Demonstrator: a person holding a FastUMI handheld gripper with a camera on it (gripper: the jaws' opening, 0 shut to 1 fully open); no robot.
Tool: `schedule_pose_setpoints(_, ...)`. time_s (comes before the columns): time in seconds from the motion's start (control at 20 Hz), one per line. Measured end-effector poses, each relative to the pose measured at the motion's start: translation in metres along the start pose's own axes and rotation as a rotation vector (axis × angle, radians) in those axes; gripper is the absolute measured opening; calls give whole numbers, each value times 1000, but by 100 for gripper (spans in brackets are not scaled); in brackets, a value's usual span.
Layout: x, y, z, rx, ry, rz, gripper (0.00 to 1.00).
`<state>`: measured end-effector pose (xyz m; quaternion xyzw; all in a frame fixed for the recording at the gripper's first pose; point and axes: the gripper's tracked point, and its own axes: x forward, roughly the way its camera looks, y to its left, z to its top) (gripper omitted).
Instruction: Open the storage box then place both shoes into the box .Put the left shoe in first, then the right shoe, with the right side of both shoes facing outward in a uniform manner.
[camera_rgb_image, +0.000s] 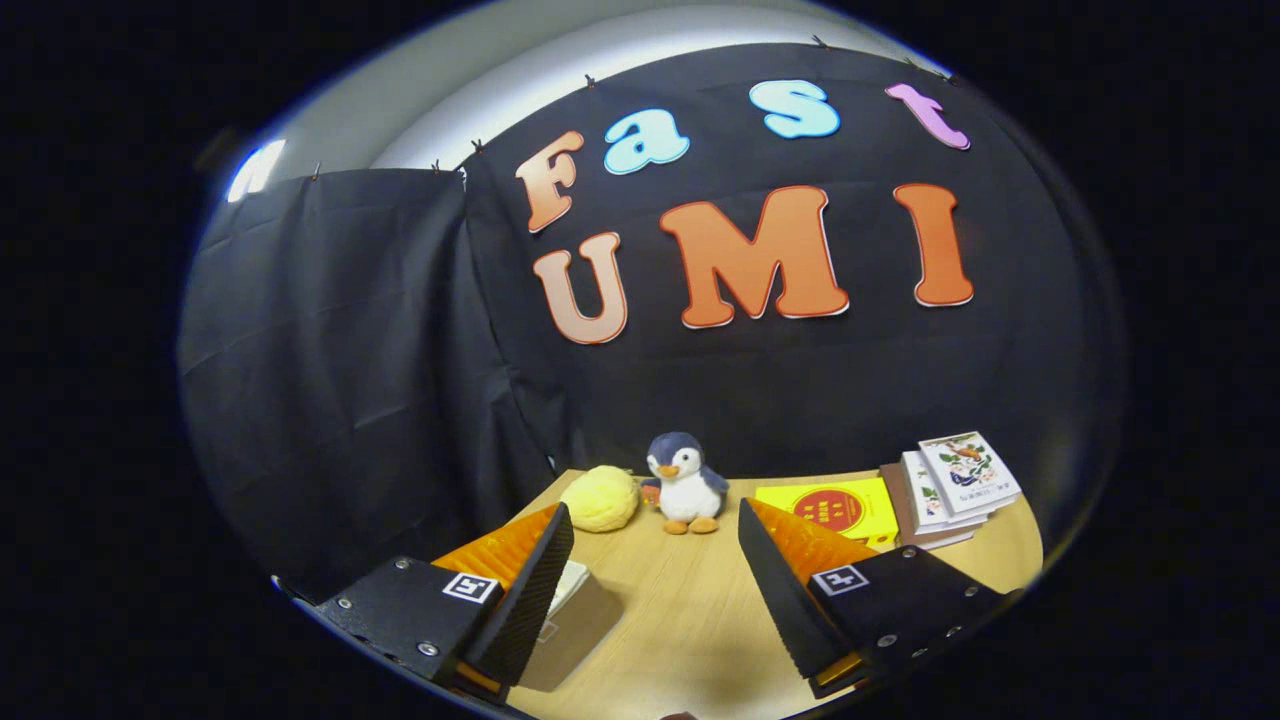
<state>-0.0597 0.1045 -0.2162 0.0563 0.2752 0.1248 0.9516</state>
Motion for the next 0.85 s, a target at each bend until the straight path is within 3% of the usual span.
schedule_pose_setpoints(0.4, -36, -62, 43, -70, -231, -79, 98)
schedule_pose_setpoints(0.85, -71, -87, 72, -147, -405, -131, 98)
